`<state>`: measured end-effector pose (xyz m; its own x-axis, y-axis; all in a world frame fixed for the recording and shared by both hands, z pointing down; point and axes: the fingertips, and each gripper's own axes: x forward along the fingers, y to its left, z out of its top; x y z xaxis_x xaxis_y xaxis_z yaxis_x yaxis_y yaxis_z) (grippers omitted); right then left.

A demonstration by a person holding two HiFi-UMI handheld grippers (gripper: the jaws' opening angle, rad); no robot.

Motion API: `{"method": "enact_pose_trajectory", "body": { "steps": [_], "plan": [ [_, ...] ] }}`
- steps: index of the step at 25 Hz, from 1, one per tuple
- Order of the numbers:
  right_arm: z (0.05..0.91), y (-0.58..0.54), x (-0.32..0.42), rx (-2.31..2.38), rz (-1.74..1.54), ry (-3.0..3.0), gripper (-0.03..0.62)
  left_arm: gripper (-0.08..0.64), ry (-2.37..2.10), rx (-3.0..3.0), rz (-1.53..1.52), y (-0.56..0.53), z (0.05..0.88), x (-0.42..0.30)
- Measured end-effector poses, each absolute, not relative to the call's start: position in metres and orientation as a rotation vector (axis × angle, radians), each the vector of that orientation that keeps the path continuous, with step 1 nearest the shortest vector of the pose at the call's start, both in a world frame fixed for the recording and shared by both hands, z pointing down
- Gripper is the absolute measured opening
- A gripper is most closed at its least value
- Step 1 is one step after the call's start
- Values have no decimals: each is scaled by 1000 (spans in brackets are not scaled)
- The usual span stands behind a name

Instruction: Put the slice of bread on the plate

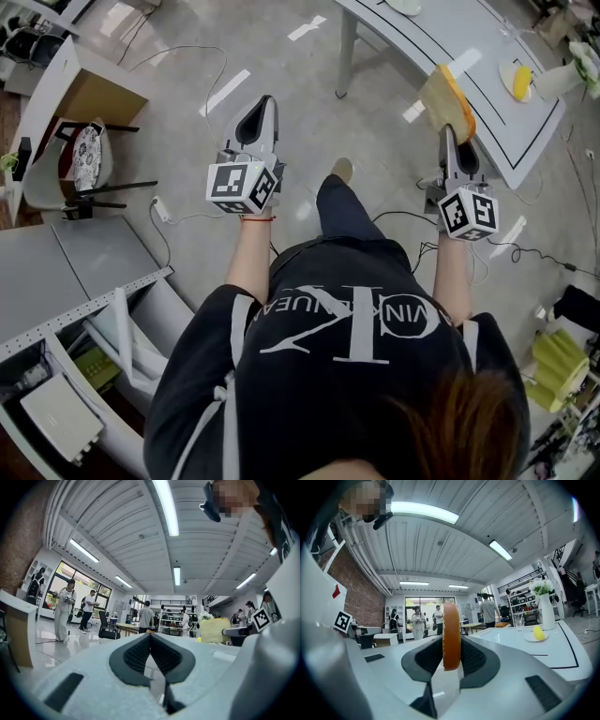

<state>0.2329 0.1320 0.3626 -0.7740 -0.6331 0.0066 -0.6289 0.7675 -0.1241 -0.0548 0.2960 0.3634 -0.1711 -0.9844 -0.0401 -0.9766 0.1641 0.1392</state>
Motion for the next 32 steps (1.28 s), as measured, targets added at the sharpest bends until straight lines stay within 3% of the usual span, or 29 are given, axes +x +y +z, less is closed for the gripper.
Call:
{"method": "enact_pose_trajectory", "body": {
  "steps": [32],
  "plan": [
    [378,-107,117,-1212,-283,2853,95,5,-2102,2168,-190,0,377,-165]
  ]
}}
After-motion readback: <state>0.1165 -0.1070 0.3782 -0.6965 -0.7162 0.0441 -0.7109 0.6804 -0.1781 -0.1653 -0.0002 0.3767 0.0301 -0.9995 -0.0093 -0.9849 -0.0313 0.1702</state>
